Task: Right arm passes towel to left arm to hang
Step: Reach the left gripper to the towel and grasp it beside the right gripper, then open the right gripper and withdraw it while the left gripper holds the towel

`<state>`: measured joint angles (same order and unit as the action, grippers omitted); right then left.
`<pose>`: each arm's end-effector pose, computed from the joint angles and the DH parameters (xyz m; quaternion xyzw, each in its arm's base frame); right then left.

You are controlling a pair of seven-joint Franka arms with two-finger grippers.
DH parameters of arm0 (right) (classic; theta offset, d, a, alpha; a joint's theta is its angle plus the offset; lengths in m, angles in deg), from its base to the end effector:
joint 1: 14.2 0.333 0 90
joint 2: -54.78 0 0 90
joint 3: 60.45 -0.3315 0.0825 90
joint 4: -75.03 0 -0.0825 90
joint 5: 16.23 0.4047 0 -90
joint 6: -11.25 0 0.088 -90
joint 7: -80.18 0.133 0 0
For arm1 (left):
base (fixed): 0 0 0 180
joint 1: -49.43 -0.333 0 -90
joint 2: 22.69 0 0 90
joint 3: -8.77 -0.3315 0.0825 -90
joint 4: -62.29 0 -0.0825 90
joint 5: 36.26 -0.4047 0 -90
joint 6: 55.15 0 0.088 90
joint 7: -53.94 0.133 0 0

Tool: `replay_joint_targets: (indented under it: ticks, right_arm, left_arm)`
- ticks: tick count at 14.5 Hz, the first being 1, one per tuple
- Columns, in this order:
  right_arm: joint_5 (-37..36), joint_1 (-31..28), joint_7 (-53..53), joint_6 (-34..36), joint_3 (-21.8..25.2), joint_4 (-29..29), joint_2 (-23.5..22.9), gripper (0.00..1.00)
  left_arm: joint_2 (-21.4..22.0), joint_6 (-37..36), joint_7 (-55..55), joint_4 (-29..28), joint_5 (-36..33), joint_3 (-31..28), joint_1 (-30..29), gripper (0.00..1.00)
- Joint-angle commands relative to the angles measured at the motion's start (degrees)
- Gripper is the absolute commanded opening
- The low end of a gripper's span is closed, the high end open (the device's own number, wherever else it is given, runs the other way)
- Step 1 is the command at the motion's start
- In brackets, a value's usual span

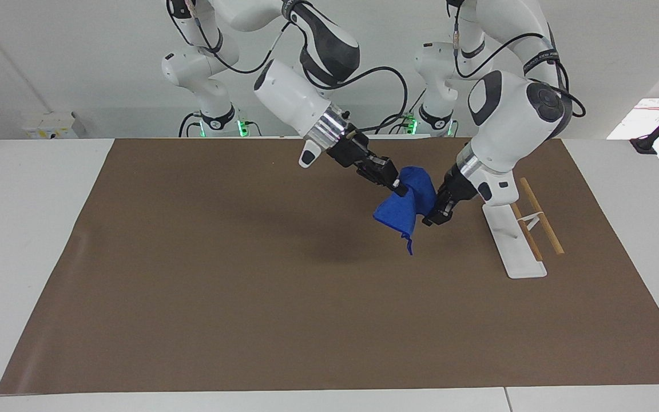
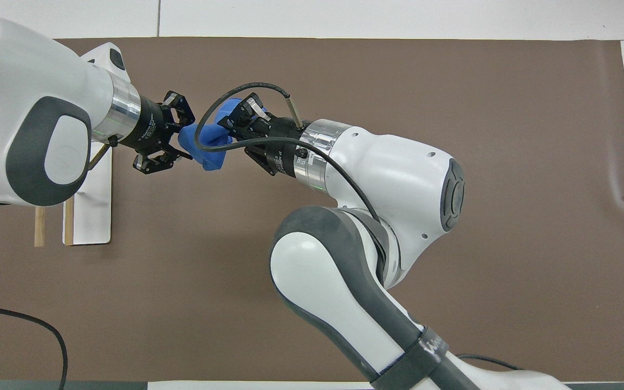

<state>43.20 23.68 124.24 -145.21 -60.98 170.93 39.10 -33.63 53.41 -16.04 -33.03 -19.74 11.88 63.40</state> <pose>0.5848 0.4325 0.5129 -0.7843 0.3841 -0.0135 0.4870 0.6137 -0.2154 0.4837 0.8658 0.4794 -0.0835 0.1167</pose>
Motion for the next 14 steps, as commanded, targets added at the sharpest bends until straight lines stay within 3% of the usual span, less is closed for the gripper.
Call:
replay_joint_targets:
  ticks: [1, 6, 7, 8, 12, 14]
  right_arm:
    - [1.05, -0.44, 0.59, -0.43, -0.17, -0.37, -0.23, 0.0]
    - [0.7, -0.7, -0.11, -0.43, -0.09, -0.28, -0.23, 0.0]
    - [0.0, -0.87, -0.46, -0.43, 0.09, -0.28, -0.23, 0.68]
    - [-0.27, -1.05, -1.51, -0.6, 0.27, -0.28, -0.23, 1.0]
    - [-4.56, -4.56, -9.14, -0.52, 0.53, 2.44, 0.12, 1.0]
    - [-14.02, -6.76, -15.11, -0.52, 0.62, 6.81, 1.35, 1.0]
  left_arm:
    - [1.71, -0.81, -0.78, -0.66, -0.09, -0.47, -0.7, 0.0]
    - [2.15, -0.45, -0.52, -0.57, -0.35, -0.65, -1.31, 0.0]
    - [2.24, -0.37, -0.43, -0.57, -0.35, -0.91, -1.31, 0.0]
    - [2.59, -0.28, -0.08, -0.57, -0.35, -0.91, -1.4, 0.0]
    - [3.64, -0.36, 0.36, -1.27, -7.8, -1.18, -2.19, 0.0]
    - [5.39, -0.54, 0.27, -2.85, -13.25, -1.26, -3.67, 0.0]
